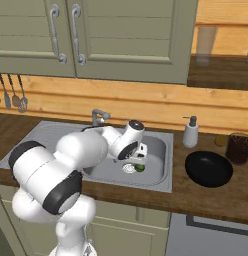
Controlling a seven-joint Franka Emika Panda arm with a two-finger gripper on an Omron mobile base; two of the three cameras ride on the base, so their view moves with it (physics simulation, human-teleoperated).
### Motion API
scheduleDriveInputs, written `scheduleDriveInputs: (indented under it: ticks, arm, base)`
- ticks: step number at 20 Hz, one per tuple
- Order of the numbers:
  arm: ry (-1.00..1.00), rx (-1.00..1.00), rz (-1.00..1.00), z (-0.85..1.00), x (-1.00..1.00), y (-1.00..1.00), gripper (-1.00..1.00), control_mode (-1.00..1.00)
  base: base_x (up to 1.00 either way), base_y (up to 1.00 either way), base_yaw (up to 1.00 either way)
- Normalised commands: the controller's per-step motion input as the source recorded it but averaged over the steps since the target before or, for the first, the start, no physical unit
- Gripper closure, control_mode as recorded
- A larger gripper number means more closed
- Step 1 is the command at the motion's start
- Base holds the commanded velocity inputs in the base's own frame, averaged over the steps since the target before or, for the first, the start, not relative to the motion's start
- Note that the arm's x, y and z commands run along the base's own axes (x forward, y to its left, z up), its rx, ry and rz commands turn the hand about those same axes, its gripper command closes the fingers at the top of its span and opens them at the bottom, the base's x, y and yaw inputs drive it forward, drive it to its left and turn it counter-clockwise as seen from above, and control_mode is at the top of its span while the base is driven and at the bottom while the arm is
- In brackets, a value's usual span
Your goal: Pick the avocado from the sink and place it in the bowl. Then pick the bowl and place it in the microwave. Then close the microwave door and press the start button.
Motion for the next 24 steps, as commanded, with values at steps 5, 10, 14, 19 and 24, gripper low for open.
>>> scheduleDriveInputs:
  ticks: [5, 10, 14, 19, 24]
  arm:
    - [0.02, -0.01, 0.00, -0.35, 0.34, -0.02, -1.00, -1.00]
    - [0.00, 0.00, 0.03, -0.28, 0.14, -0.11, -1.00, -1.00]
    - [0.00, -0.03, 0.02, -0.17, 0.24, -0.09, -1.00, -1.00]
    - [-0.03, -0.06, 0.04, -0.22, 0.28, 0.00, -1.00, -1.00]
    - [-0.04, -0.06, 0.05, -0.28, 0.24, 0.00, -1.00, -1.00]
  base:
    - [0.00, 0.00, 0.00]
    - [0.00, 0.00, 0.00]
    - [0.00, 0.00, 0.00]
    - [0.00, 0.00, 0.00]
    - [0.00, 0.00, 0.00]
